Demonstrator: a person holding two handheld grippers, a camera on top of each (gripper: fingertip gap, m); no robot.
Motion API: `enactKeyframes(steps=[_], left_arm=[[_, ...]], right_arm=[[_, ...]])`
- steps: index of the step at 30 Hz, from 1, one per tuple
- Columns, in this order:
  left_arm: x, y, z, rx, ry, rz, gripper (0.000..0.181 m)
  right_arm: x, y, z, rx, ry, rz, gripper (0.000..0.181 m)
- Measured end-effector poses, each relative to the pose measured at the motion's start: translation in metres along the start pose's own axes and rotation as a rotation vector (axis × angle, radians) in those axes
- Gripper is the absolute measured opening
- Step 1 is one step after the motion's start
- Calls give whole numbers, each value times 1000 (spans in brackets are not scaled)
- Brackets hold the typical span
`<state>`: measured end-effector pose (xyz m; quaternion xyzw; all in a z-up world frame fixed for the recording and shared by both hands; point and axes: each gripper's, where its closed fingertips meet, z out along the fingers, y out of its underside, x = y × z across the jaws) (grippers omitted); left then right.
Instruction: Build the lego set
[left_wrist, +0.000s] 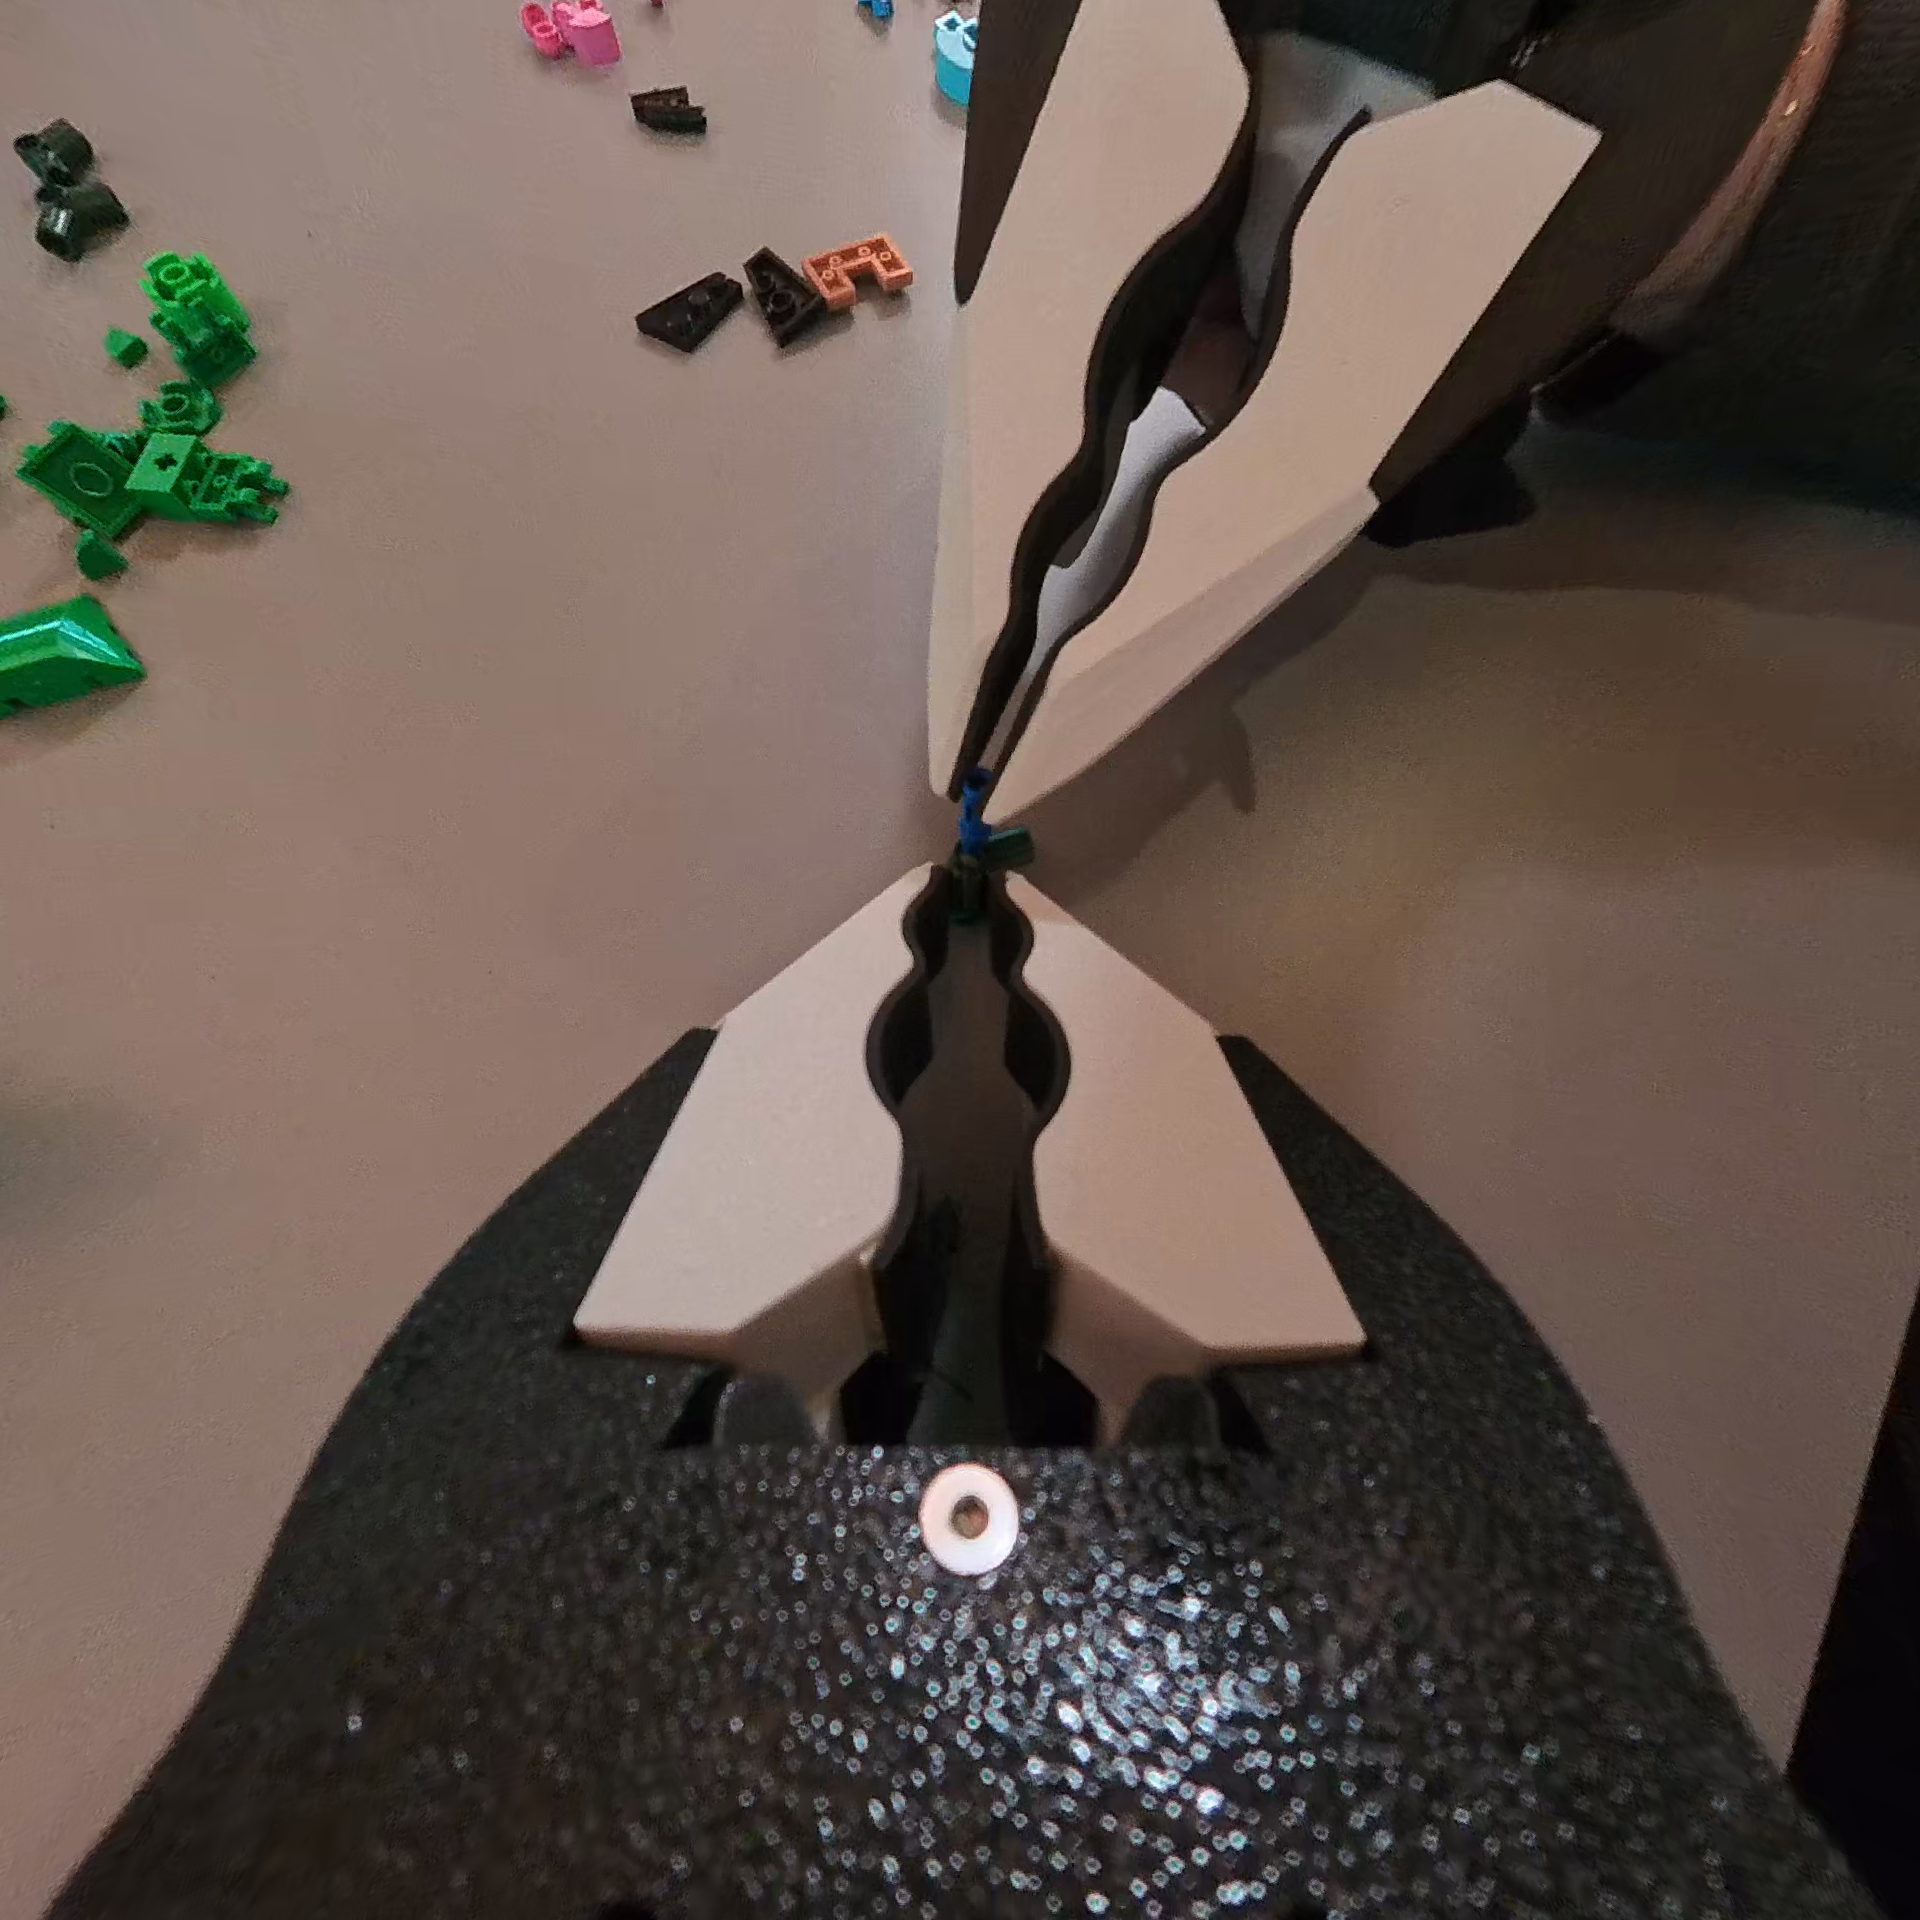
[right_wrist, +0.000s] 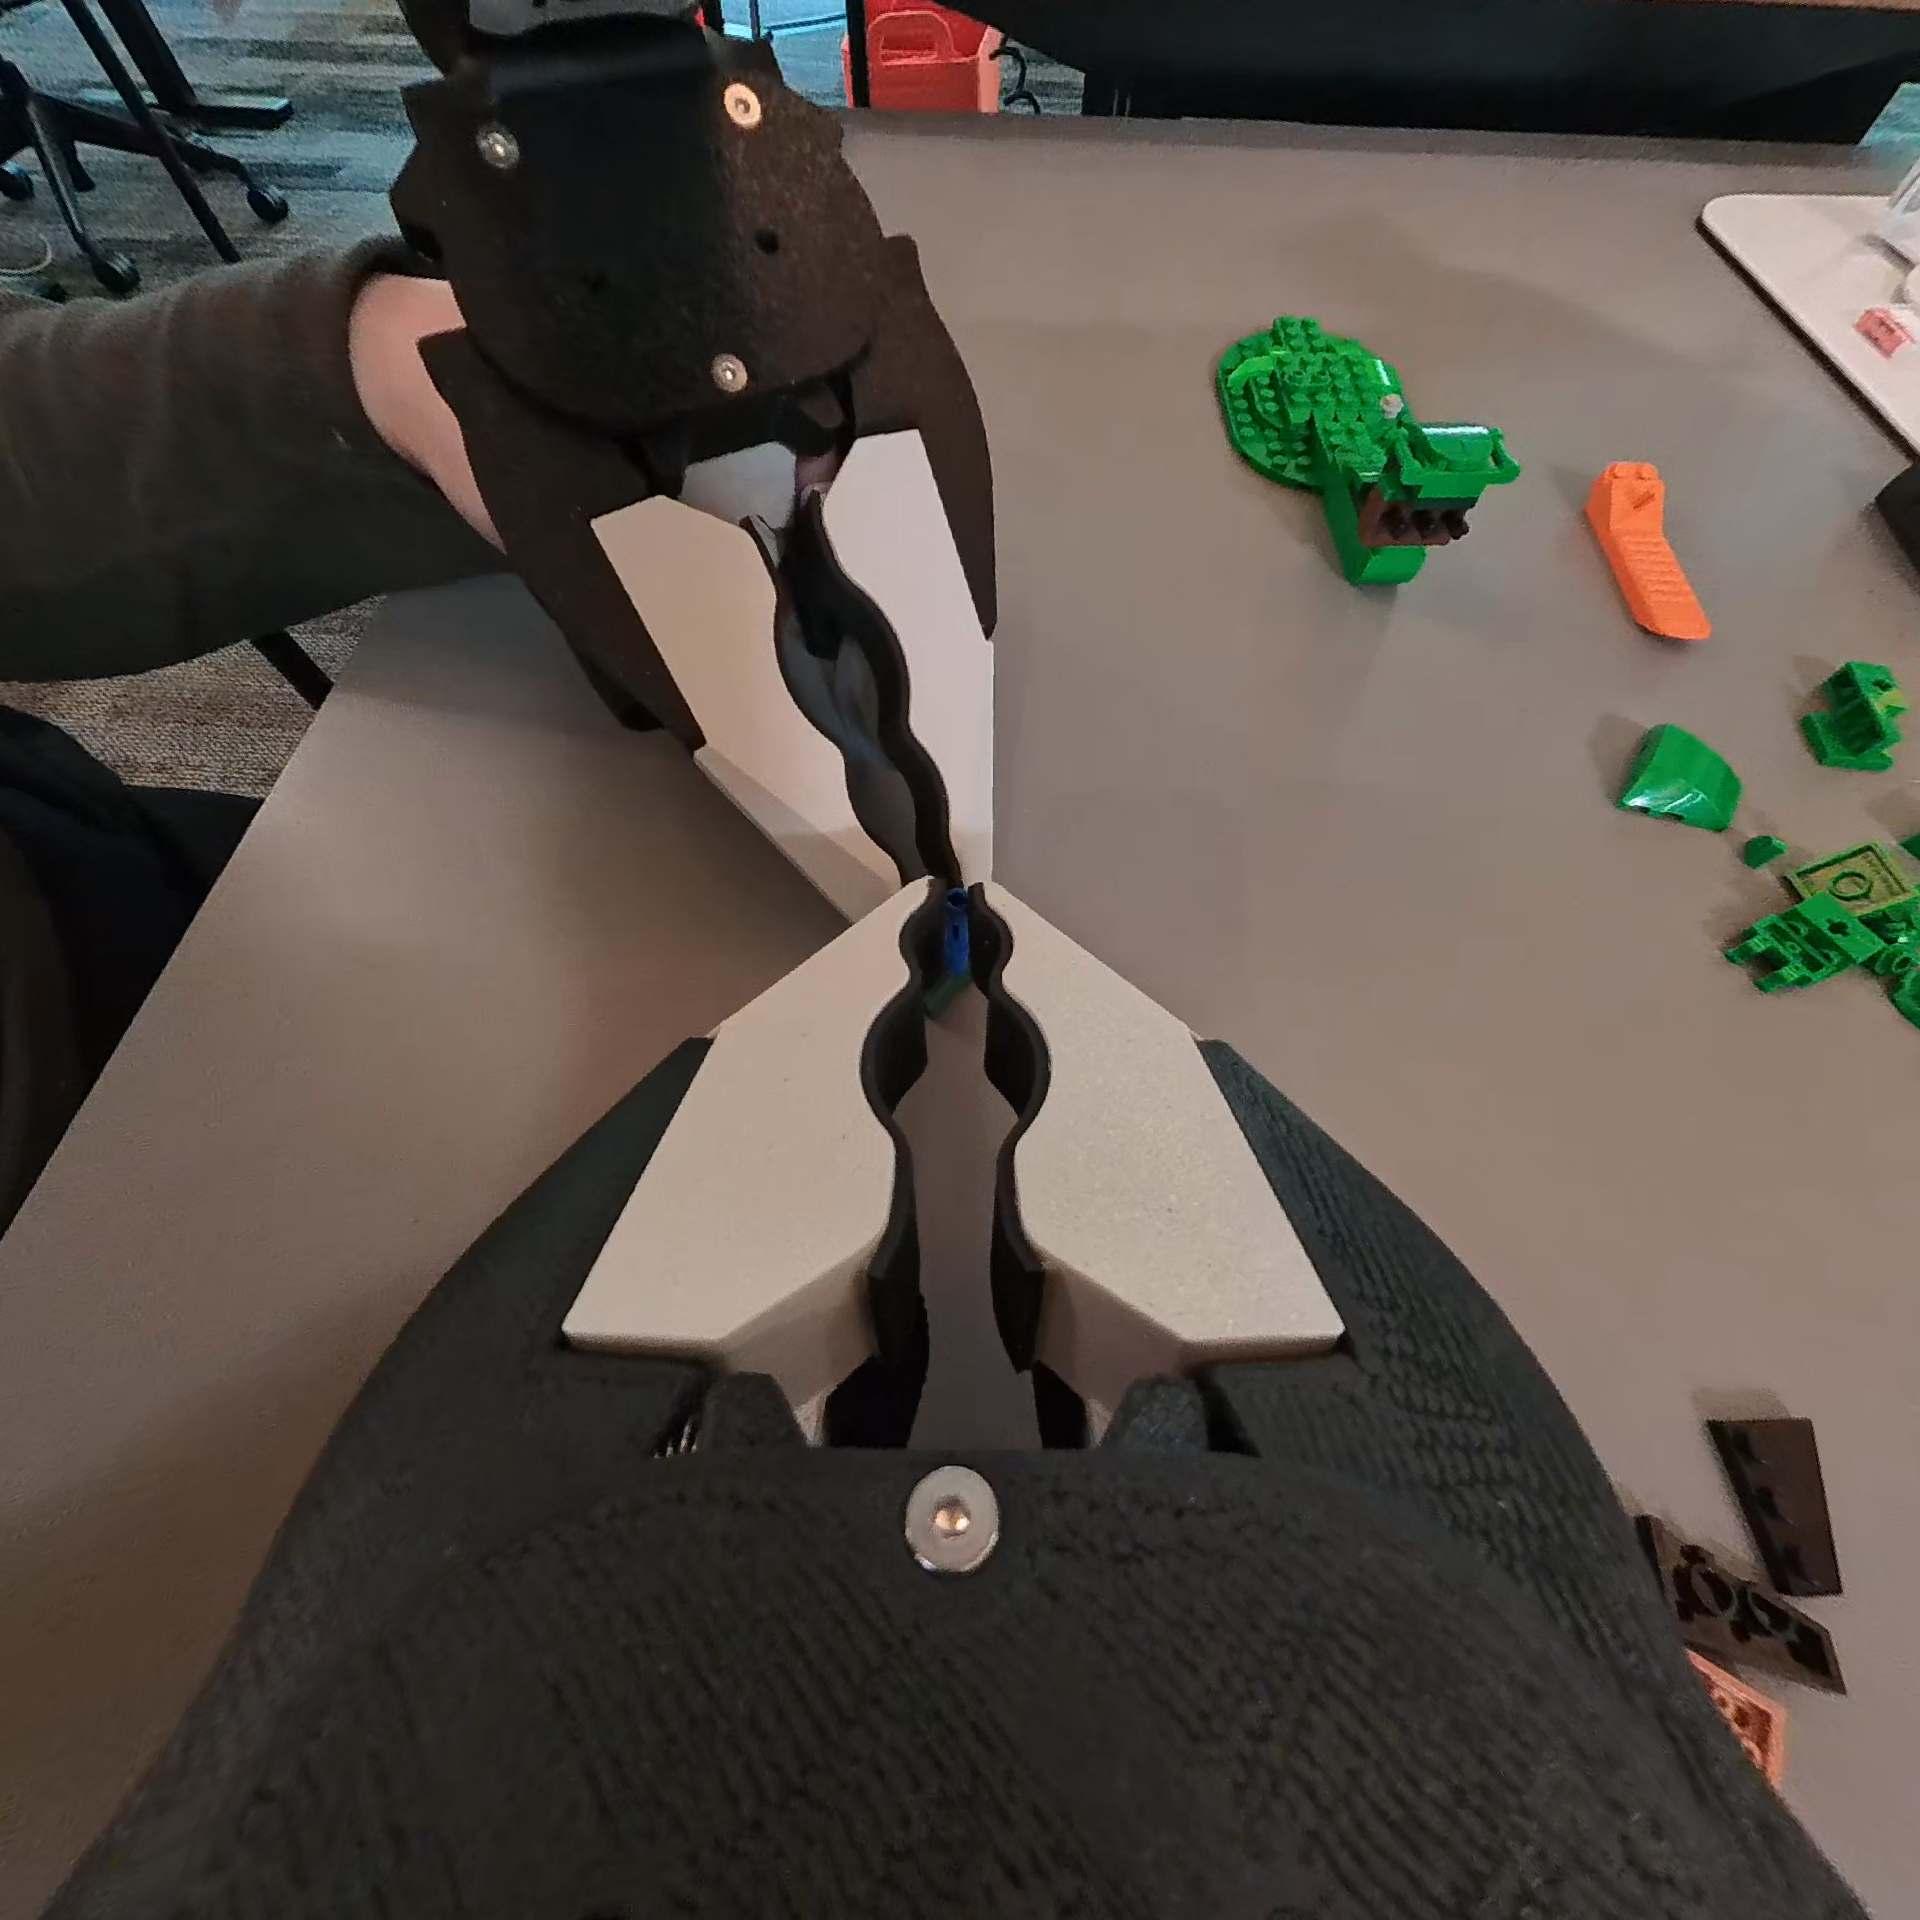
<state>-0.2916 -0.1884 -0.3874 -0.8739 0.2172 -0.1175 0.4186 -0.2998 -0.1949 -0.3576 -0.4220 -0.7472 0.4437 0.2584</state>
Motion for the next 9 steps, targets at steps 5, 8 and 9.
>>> enactKeyframes(steps=[5,8,9], left_arm=[[0,0,0,0,3,1,5],[0,0,0,-1,4,1,5],[0,0,0,-1,3,1,5]], right_arm=[[0,0,0,0,-3,2,2],[0,0,1,-4,2,-12,1],[-1,0,2,-7,2,-17,2]])
